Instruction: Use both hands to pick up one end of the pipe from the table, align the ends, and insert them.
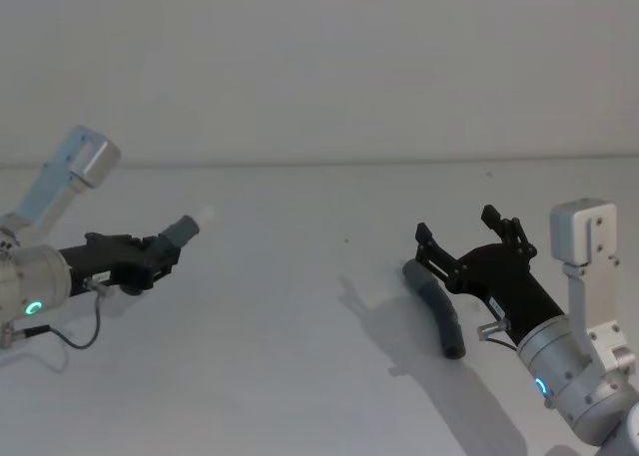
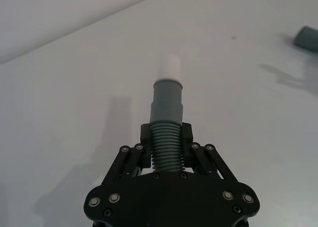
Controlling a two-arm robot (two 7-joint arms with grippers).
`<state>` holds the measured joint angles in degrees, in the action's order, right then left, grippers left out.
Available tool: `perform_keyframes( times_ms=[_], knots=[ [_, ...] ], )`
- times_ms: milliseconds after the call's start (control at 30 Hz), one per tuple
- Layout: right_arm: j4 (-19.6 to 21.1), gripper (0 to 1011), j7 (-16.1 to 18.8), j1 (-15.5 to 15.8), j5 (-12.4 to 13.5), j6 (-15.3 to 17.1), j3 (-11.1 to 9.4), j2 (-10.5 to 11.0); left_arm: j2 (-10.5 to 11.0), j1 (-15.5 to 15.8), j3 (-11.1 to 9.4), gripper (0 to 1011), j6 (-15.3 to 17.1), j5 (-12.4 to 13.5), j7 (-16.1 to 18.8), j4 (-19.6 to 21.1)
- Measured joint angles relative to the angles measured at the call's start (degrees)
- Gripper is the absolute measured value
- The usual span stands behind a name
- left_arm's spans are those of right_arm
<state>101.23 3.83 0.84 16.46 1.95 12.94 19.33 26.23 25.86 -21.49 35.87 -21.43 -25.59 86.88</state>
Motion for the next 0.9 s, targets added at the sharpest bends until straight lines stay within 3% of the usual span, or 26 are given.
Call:
perform_keyframes(
  times_ms=[367,600,900],
  knots=[
    [-0.1,1001,1.2,-0.4,0.6,2.9,-0.5,0.8,5.3,-0.8,0.3,307,-1.7,-2.3,-7.1,4.1],
    [0.8,1000,2.4,-1.1,1.8,9.2,-1.3,2.3,7.5,-0.6,-0.3,307,-4.0,-2.7,-10.5,5.5],
    [2.3,1001,3.7,-2.5,3.2,18.5,-2.1,4.5,8.3,0.2,-1.0,306,-8.3,-2.6,-12.7,5.9]
  ],
)
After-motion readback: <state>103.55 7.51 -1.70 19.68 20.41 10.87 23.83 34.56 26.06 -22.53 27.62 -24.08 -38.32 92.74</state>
